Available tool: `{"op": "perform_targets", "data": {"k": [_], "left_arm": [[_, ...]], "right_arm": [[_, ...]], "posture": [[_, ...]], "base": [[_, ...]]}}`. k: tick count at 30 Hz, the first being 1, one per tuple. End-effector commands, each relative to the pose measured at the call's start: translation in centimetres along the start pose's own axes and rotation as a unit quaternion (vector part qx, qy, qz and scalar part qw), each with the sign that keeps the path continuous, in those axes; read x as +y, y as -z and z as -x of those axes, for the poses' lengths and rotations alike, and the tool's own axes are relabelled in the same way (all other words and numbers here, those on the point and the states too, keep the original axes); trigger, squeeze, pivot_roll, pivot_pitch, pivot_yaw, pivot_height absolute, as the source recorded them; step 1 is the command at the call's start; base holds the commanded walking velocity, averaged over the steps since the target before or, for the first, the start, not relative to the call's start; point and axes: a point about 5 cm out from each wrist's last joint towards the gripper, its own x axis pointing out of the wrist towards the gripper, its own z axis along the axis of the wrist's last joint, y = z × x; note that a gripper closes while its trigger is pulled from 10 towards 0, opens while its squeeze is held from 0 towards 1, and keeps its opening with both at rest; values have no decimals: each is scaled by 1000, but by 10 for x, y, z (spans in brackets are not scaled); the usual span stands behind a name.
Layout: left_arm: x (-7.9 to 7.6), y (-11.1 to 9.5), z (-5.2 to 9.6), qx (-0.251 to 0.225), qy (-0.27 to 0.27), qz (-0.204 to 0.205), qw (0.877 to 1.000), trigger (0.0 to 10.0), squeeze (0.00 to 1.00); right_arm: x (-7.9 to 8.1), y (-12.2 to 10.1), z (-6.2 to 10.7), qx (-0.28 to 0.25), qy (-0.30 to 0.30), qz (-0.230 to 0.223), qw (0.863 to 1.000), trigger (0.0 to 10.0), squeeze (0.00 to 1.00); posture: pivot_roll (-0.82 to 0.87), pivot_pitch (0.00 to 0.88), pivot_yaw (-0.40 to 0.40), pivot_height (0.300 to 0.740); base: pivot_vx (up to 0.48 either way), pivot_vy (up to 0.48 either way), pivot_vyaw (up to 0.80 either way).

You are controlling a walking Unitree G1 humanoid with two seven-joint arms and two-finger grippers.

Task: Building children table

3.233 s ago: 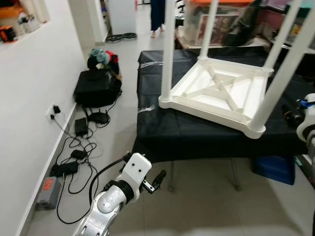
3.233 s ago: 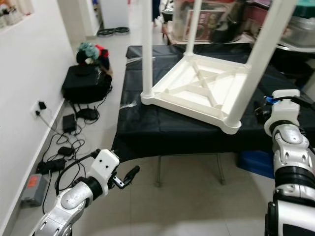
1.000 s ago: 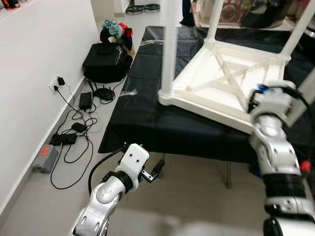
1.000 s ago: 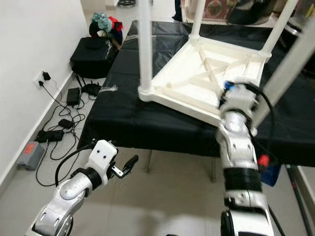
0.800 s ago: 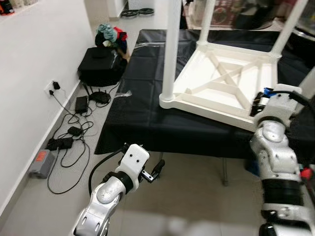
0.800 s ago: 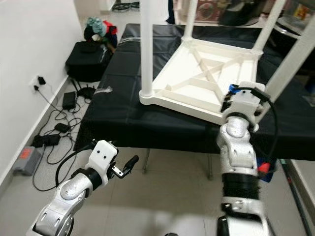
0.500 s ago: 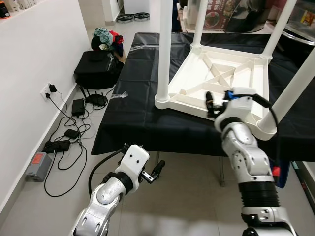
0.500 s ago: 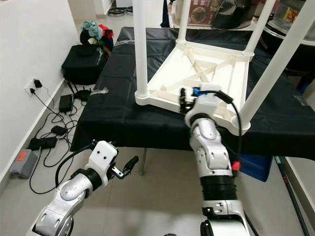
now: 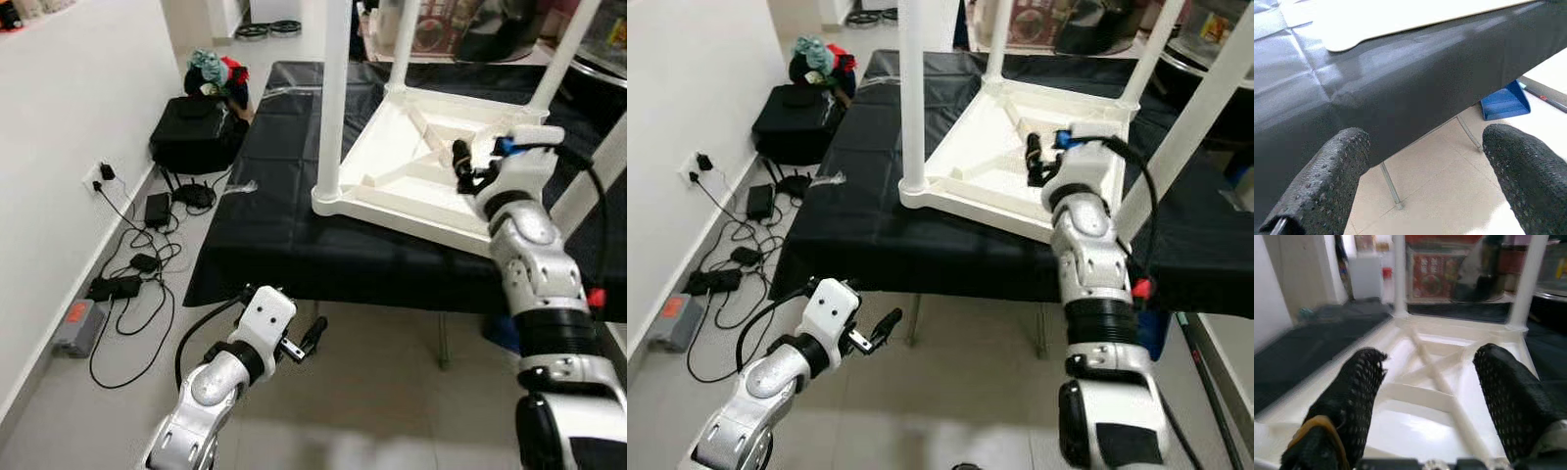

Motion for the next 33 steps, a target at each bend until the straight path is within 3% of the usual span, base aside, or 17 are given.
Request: {"op": "perform_targets", "data": {"k": [1, 3, 6, 8, 13, 15, 20, 21, 24, 26, 27, 28, 29, 30, 31, 32, 33], "left_arm": [[-1, 6, 2, 13, 1, -3, 1000, 10000, 0], [-1, 6, 2, 13, 0, -4, 1000, 10000, 0], [-1, 6, 3, 13, -1, -4, 1000, 10000, 0], [-1, 6, 3, 12, -1, -4, 1000, 10000, 0], [-1, 6, 3, 12, -1, -5, 1000, 10000, 0], [-1, 6, 3, 12, 1, -6, 1000, 10000, 0], [0, 6, 2, 12, 3, -8, 1000, 10000, 0], [1, 6, 2, 12, 3, -10, 1000, 10000, 0], [1, 6, 2, 12, 3, -10, 1000, 10000, 0], [1, 6, 2, 11, 1, -13, 1000, 10000, 0], [2, 6, 2, 12, 0, -15, 1000, 10000, 0], [2, 5, 2, 12, -1, -16, 1000, 10000, 0], [2, 5, 2, 12, -1, -16, 1000, 10000, 0], [3, 5, 2, 11, -2, -17, 1000, 10000, 0], [3, 5, 2, 11, -2, -17, 1000, 10000, 0], [3, 5, 3, 11, -3, -18, 1000, 10000, 0], [3, 5, 3, 11, -3, -18, 1000, 10000, 0]], "right_arm": [[-22, -6, -4, -8, 29, 8, 1000, 10000, 0], [-30, -7, -4, -7, 41, 18, 999, 10000, 0], [-79, -3, 4, 10, 112, 50, 992, 10000, 0], [-94, -2, 8, 15, 136, 54, 989, 10000, 0], [-105, -2, 12, 20, 155, 55, 986, 10000, 0], [-131, 2, 21, 36, 214, 64, 974, 10000, 0], [-139, 7, 25, 40, 252, 72, 964, 10000, 0], [-125, 11, 20, 31, 225, 54, 972, 10000, 0], [-125, 11, 20, 31, 225, 54, 972, 10000, 0], [-51, 24, 12, -1, 59, -14, 998, 10000, 0], [-5, 31, 21, -16, -35, -53, 998, 10000, 0], [23, 34, 32, -25, -91, -81, 992, 10000, 0], [23, 34, 32, -25, -91, -81, 992, 10000, 0], [44, 37, 43, -28, -131, -97, 986, 10000, 0], [44, 37, 43, -28, -131, -97, 986, 10000, 0], [69, 41, 61, -26, -173, -117, 978, 10000, 0], [69, 41, 61, -26, -173, -117, 978, 10000, 0]], "posture": [[96, 36, -33, 740], [96, 36, -33, 740], [99, 35, -32, 740], [97, 34, -34, 740], [97, 36, -35, 740], [93, 37, -29, 740], [93, 34, -28, 740], [92, 35, -29, 740], [92, 35, -29, 740], [92, 39, -21, 740], [93, 41, -20, 740], [92, 41, -19, 740], [92, 41, -19, 740], [89, 43, -18, 740], [89, 43, -18, 740], [90, 41, -19, 740], [90, 41, -19, 740]], "base": [[0, 0, 0], [0, 0, 0], [0, 0, 0], [0, 0, 0], [0, 0, 0], [0, 0, 0], [0, 0, 0], [0, 0, 0], [0, 0, 0], [0, 0, 0], [0, 0, 0], [0, 0, 0], [0, 0, 0], [0, 0, 0], [0, 0, 0], [0, 0, 0], [0, 0, 0]]}}
